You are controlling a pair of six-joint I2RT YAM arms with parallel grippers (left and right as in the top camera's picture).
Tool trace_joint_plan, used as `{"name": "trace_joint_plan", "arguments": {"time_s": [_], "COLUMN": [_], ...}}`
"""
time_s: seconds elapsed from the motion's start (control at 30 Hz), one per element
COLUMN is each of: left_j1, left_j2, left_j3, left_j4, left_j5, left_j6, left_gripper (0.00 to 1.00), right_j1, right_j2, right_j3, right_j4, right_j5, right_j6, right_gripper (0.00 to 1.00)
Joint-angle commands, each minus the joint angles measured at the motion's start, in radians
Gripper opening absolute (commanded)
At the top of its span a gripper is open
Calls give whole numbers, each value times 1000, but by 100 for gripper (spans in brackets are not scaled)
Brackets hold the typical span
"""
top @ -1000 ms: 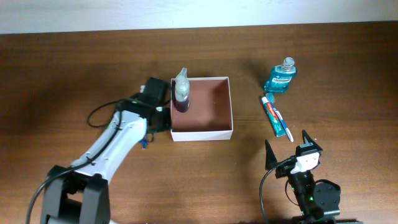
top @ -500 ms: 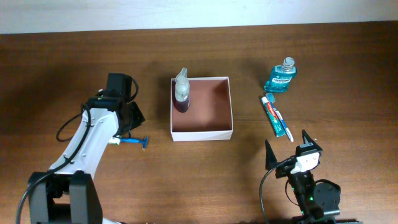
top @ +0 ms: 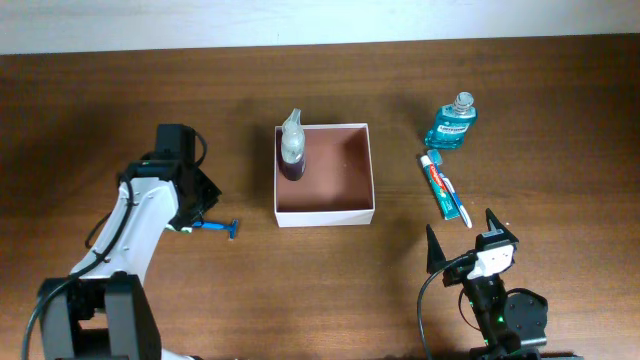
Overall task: Pack container
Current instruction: 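Move the left gripper over the blue razor beside the soap bar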
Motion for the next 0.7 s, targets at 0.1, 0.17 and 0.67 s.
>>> {"name": "trace_joint_plan", "arguments": {"time_s": [0.1, 0.17, 0.67], "left_j1": [21, 21, 21], "left_j2": [-23, -23, -23], "left_j3": [-10, -10, -205], "left_j4": [-43, -65, 58], "left_j5": [79, 98, 135], "left_j6": [-31, -48, -364], "left_gripper": [33, 34, 47], "right_j1": [-4, -4, -4], "right_j2": [-6, -6, -6], "right_j3": [-5, -5, -5], "right_j4": [-5, -5, -5], "right_j5": [-1, -2, -1], "right_j6": [0, 0, 0], "right_gripper": [99, 98, 98]}}
